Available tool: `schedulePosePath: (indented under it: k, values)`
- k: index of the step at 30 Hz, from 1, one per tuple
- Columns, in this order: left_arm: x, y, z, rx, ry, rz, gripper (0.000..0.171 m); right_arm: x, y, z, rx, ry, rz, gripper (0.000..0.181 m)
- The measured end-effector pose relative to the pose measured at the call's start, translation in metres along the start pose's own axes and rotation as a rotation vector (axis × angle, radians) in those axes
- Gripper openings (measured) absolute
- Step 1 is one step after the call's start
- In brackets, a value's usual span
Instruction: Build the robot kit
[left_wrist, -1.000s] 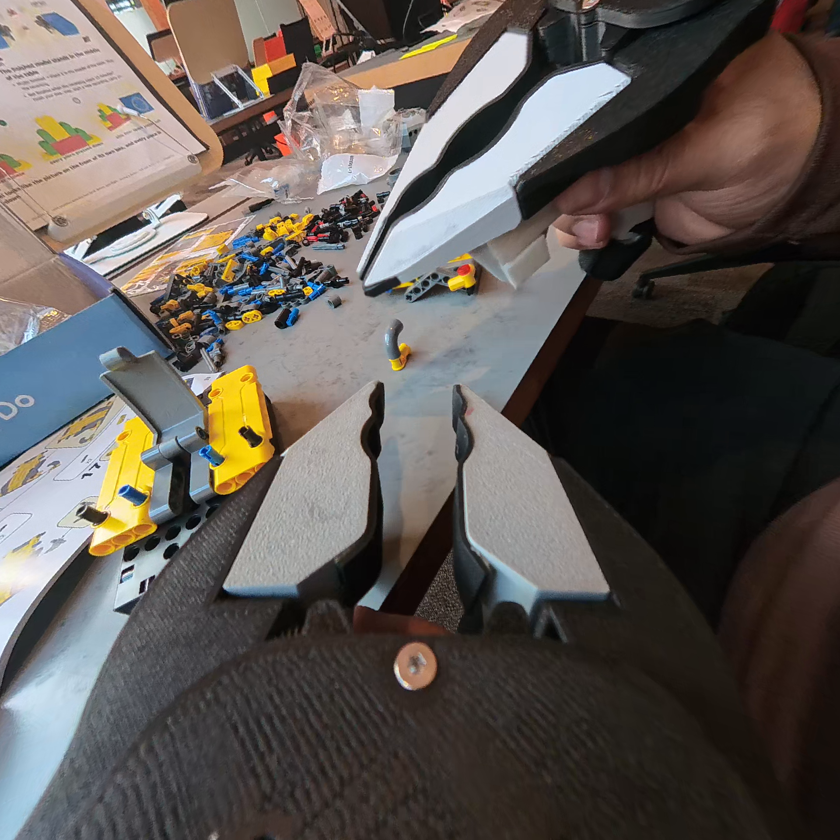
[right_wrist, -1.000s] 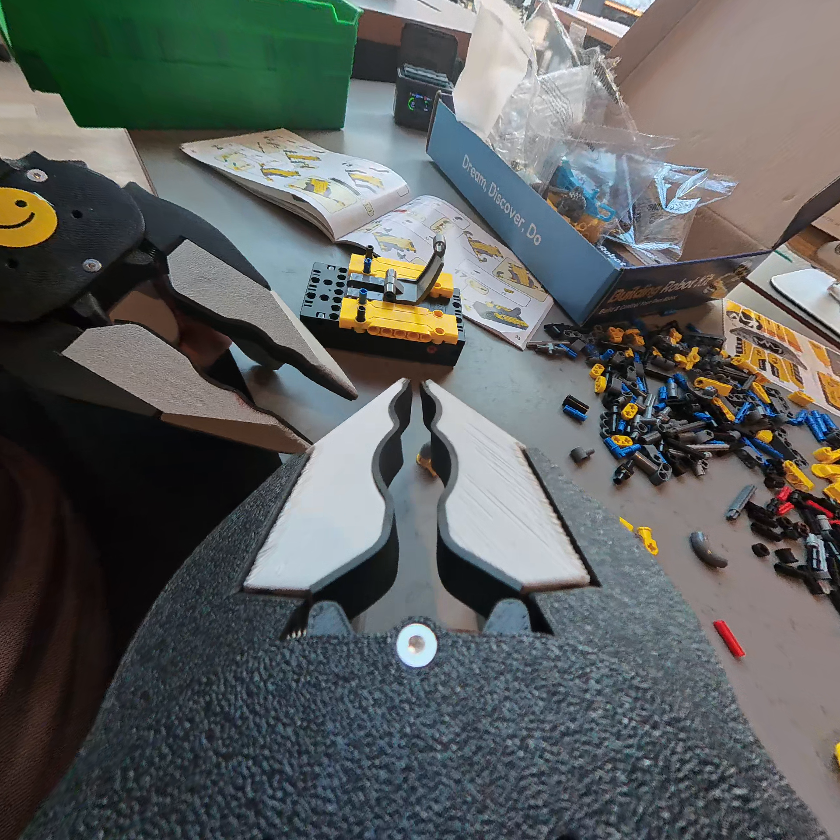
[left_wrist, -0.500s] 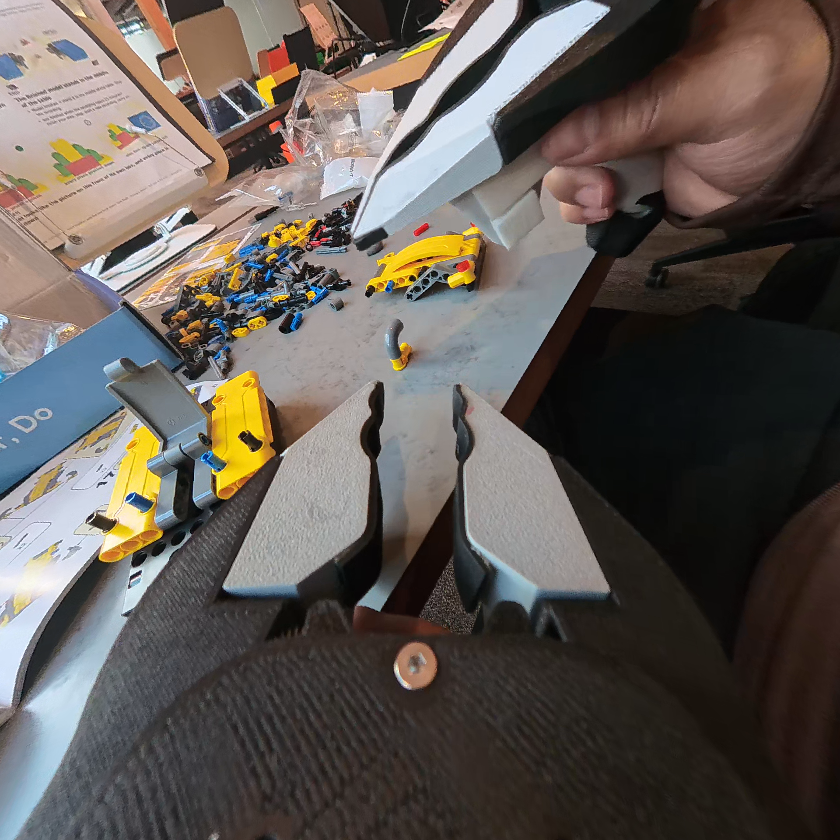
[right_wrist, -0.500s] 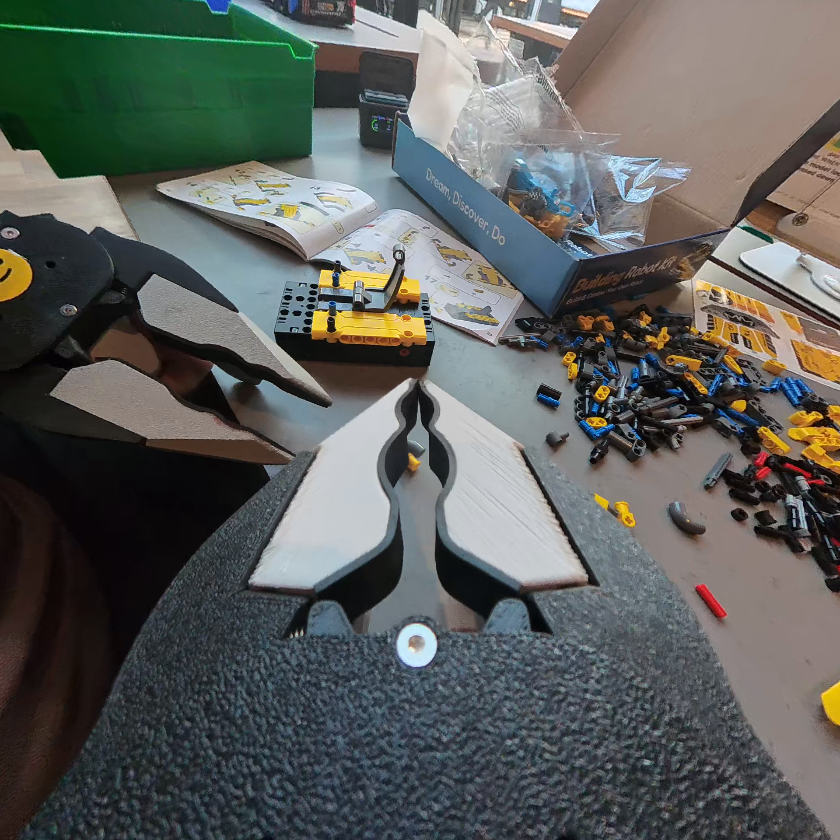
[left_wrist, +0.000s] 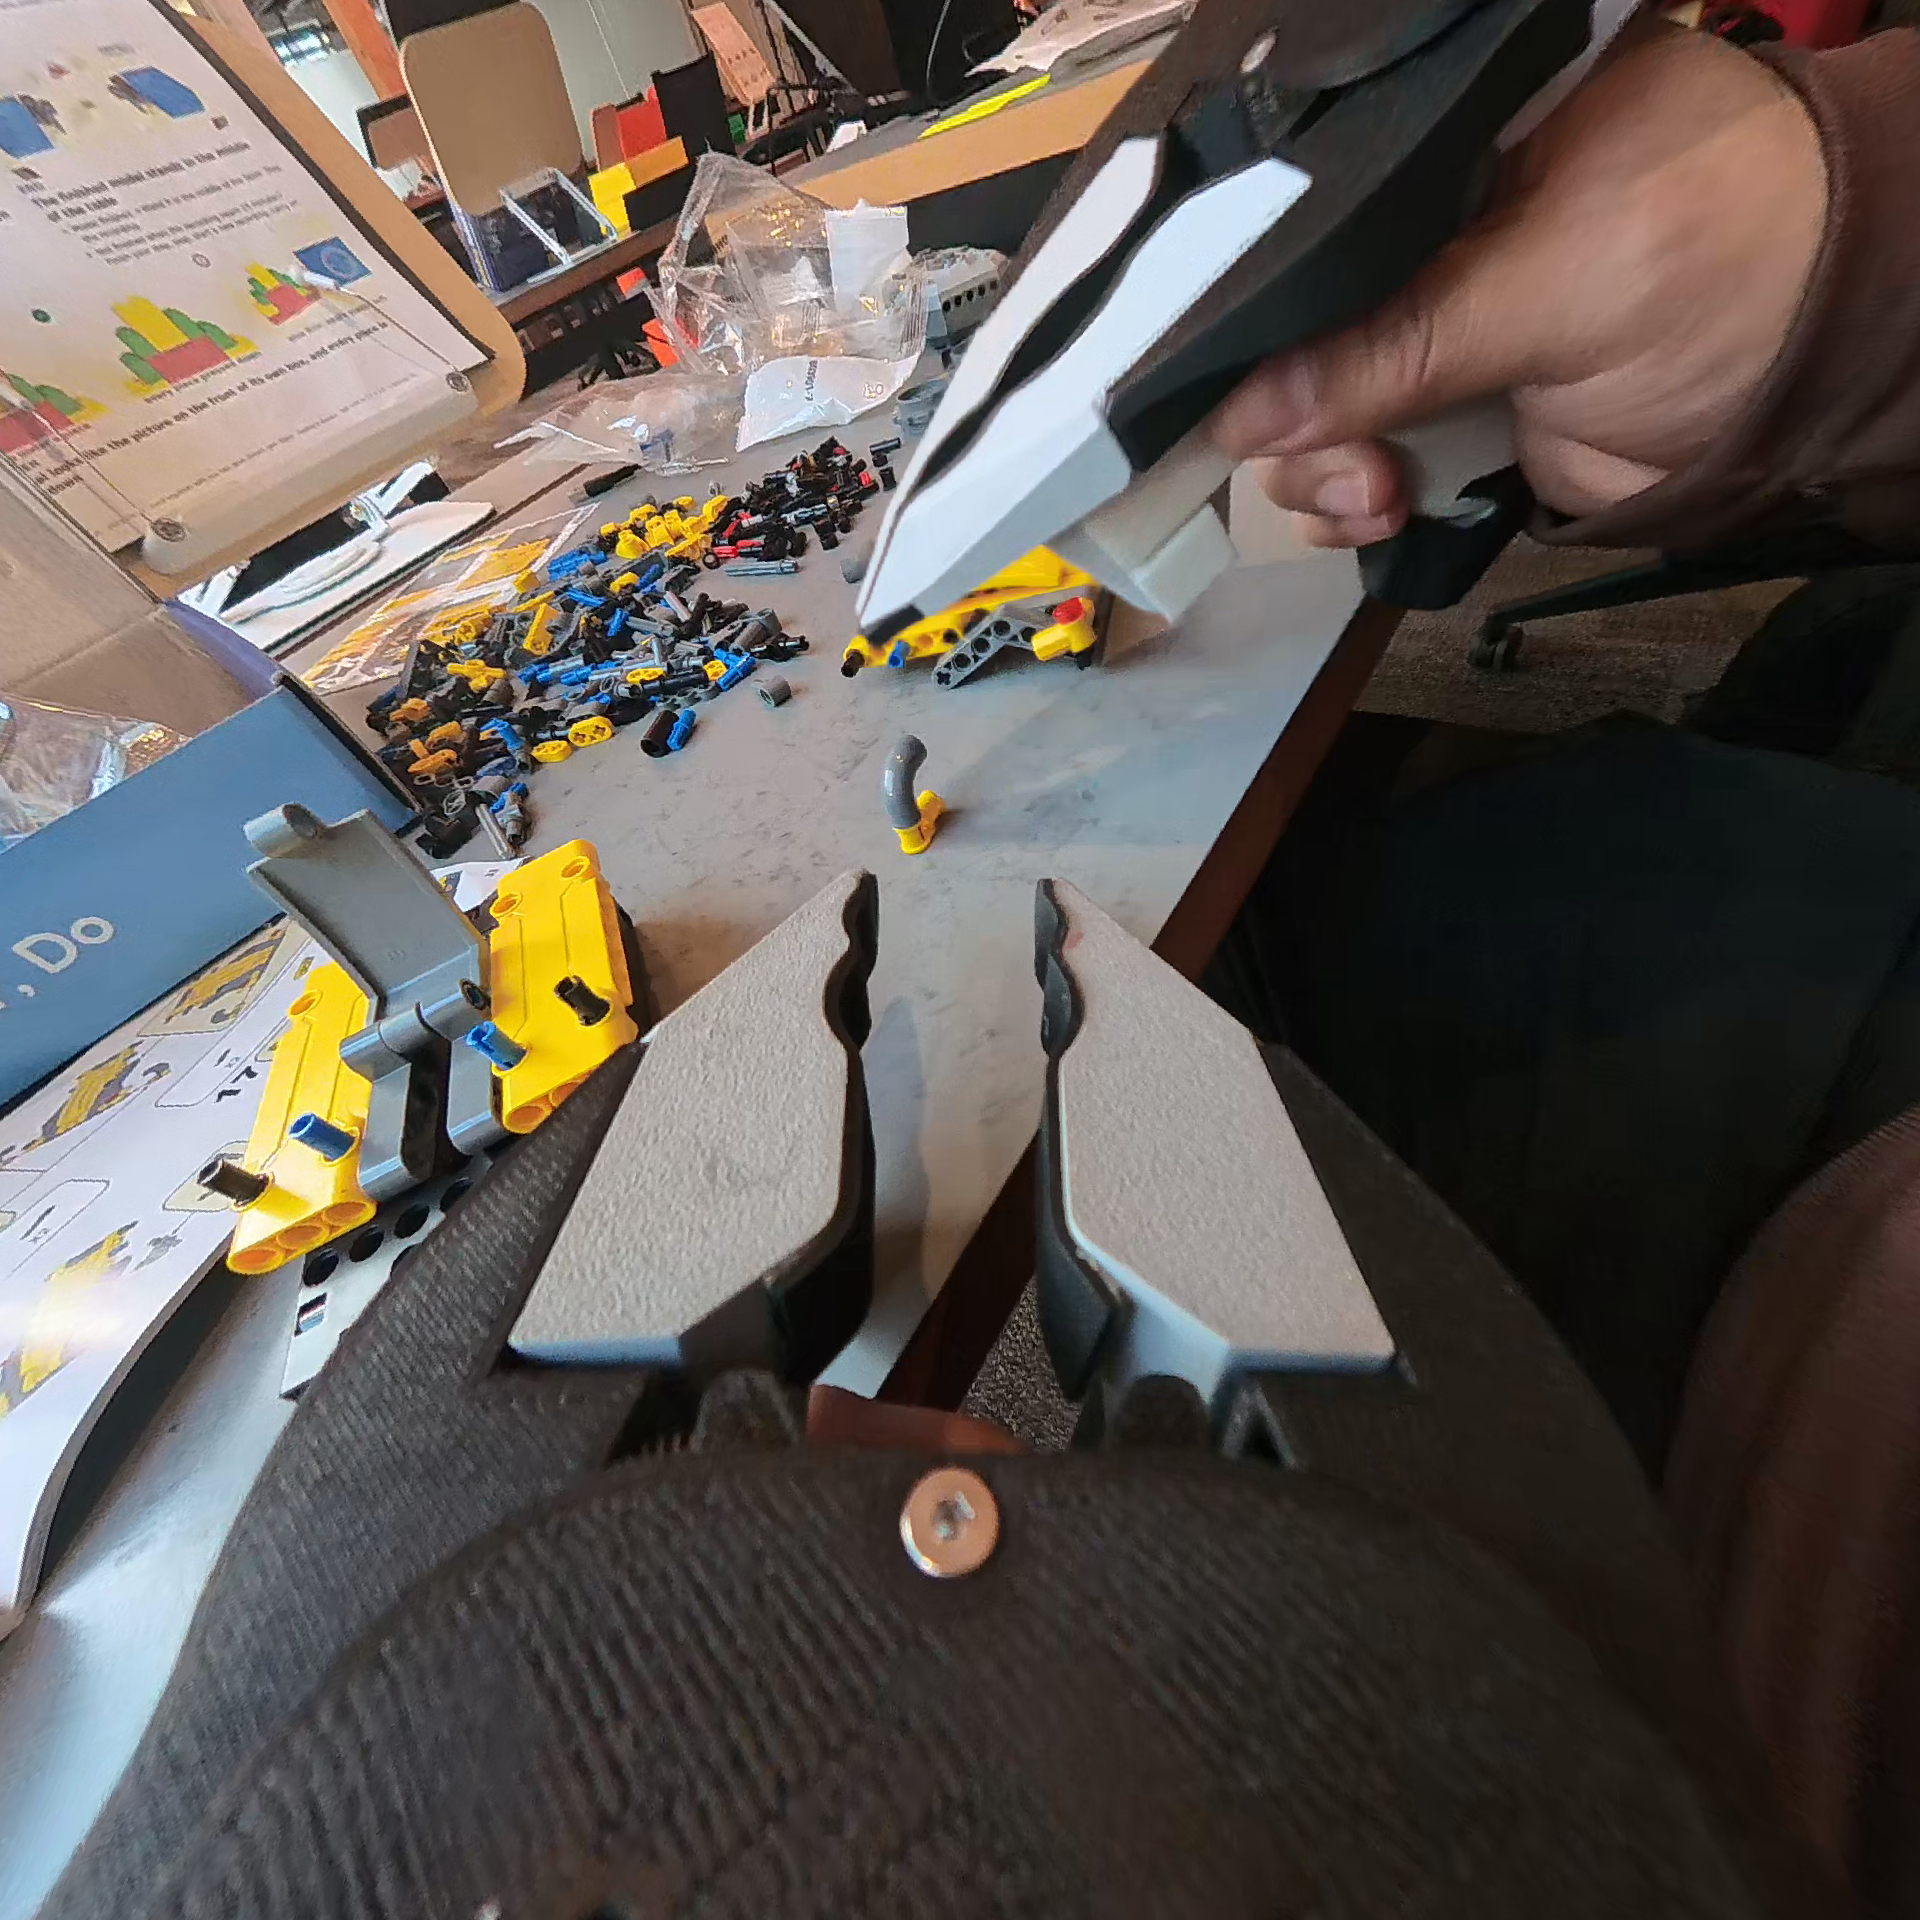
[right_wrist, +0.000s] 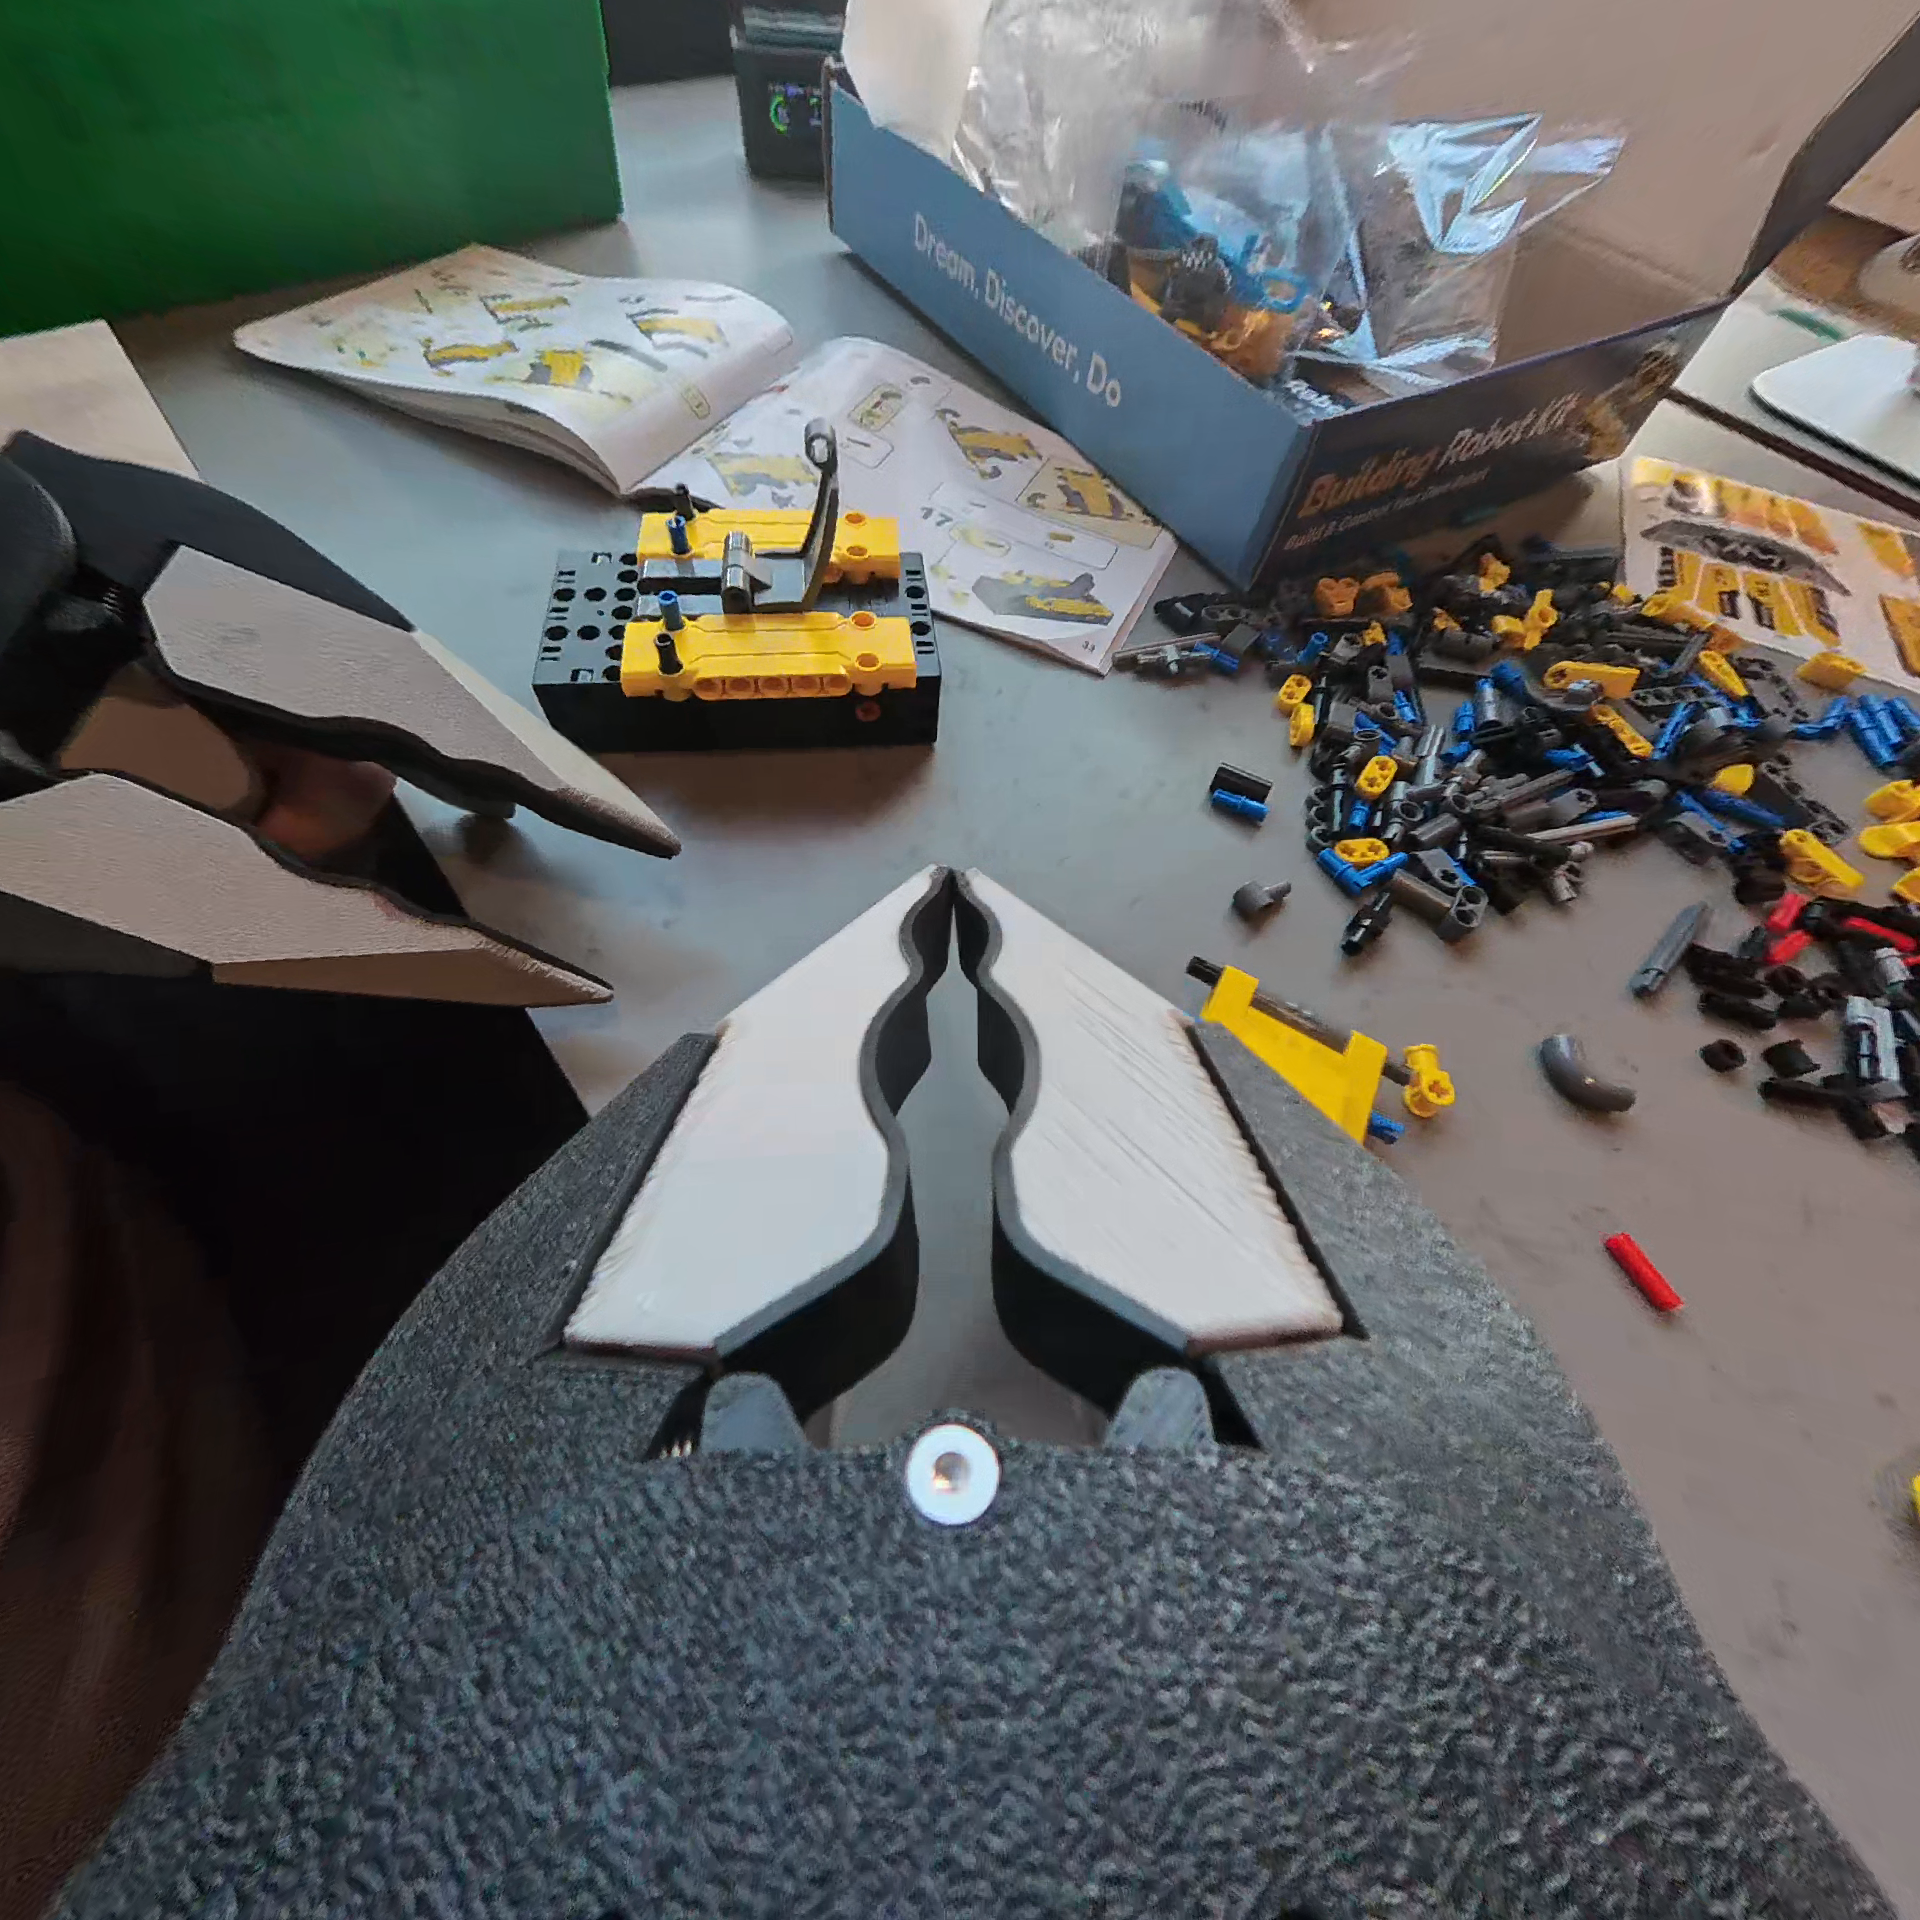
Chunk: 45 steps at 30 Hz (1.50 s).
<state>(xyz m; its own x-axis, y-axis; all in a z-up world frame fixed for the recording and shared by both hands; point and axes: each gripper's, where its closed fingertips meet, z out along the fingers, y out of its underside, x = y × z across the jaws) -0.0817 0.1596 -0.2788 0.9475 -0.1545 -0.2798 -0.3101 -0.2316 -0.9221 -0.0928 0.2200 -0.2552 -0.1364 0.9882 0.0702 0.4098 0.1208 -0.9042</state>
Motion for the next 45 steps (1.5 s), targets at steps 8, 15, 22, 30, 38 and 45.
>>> schedulePosePath:
  k: [8,15,22,30,38,45]
  values:
    - [-0.002,0.0,-0.001,-0.001,-0.002,-0.022,0.028,0.046,-0.011,-0.03,0.062,0.18,-0.03,0.004]
    - [-0.002,0.0,-0.001,-0.002,-0.002,-0.021,0.028,0.107,-0.008,-0.069,0.099,0.342,0.049,0.011]
    - [-0.001,0.0,0.0,-0.001,-0.002,-0.02,0.028,0.133,0.015,-0.072,0.045,0.378,0.165,0.017]
    - [-0.001,0.0,0.0,0.002,0.001,-0.02,0.028,0.142,0.034,-0.066,-0.06,0.405,0.165,0.017]
    - [-0.001,0.0,-0.001,0.002,0.002,-0.019,0.028,0.145,0.057,-0.059,-0.153,0.356,0.203,0.017]
    - [-0.001,0.0,-0.001,0.003,0.001,-0.017,0.028,0.135,0.058,-0.05,-0.192,0.317,0.147,0.017]
